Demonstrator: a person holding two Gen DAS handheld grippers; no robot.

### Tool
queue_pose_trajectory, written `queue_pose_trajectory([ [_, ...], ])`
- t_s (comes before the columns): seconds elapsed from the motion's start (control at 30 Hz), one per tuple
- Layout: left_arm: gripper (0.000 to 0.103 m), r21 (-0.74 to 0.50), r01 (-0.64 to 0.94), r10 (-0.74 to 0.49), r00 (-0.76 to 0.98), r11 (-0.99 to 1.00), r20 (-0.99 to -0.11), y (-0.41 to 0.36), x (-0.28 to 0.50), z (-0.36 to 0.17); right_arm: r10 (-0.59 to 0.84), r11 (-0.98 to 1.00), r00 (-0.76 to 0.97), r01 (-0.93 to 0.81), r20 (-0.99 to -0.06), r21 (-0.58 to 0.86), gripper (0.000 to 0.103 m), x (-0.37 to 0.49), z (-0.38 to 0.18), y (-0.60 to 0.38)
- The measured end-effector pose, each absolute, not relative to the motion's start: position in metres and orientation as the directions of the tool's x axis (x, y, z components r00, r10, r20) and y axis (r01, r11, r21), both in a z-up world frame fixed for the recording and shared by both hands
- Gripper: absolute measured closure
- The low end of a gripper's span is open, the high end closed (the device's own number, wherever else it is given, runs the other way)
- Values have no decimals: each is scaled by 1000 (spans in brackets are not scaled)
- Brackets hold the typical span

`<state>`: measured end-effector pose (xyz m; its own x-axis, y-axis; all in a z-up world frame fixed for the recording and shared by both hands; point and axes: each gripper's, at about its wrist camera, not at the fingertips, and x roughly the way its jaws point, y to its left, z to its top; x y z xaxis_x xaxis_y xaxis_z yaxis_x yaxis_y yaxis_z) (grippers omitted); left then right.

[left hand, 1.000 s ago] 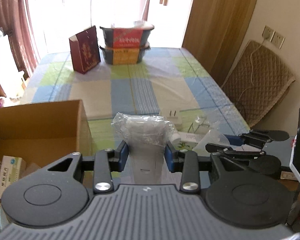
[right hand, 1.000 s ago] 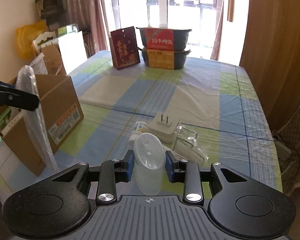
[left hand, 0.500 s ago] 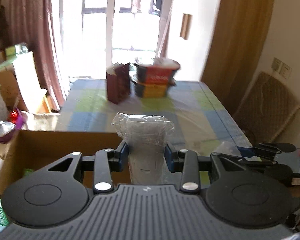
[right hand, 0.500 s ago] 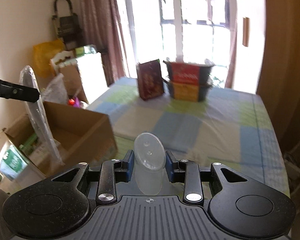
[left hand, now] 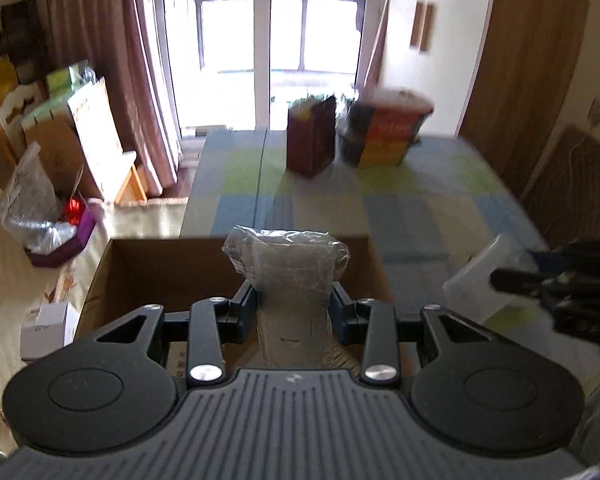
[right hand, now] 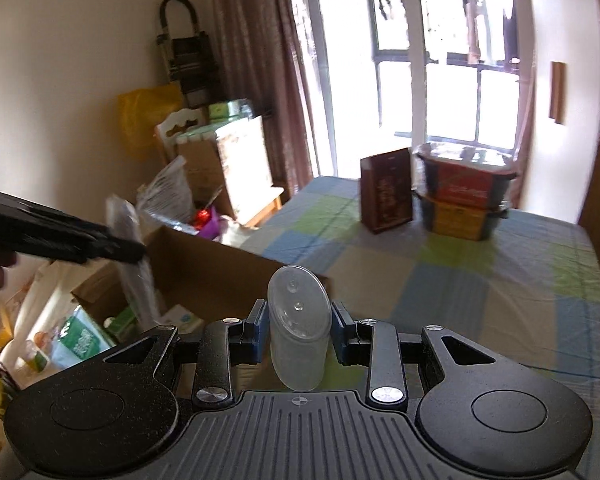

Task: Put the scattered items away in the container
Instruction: 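Carry white tube and clear cup over the cardboard box with both grippers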

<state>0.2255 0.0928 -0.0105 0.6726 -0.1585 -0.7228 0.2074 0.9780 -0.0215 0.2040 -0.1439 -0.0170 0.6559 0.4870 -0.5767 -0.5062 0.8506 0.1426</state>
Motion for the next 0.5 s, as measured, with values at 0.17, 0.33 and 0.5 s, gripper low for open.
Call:
queue_pose_trajectory([
  [0.17,70,60,205,-78,605,977,-793,107,243,-48,502,834,620,-532,-603,147,68,205,-28,-117],
  [0.33,70,91,211,-34,523,973,-851,116,257,-85,512,817,584,-558,-630,147,68,205,-42,-95],
  [0.5,70,92,226,-23,460,970,-888,120,264,-109,515,807,551,-570,-656,155,68,212,-54,-81],
])
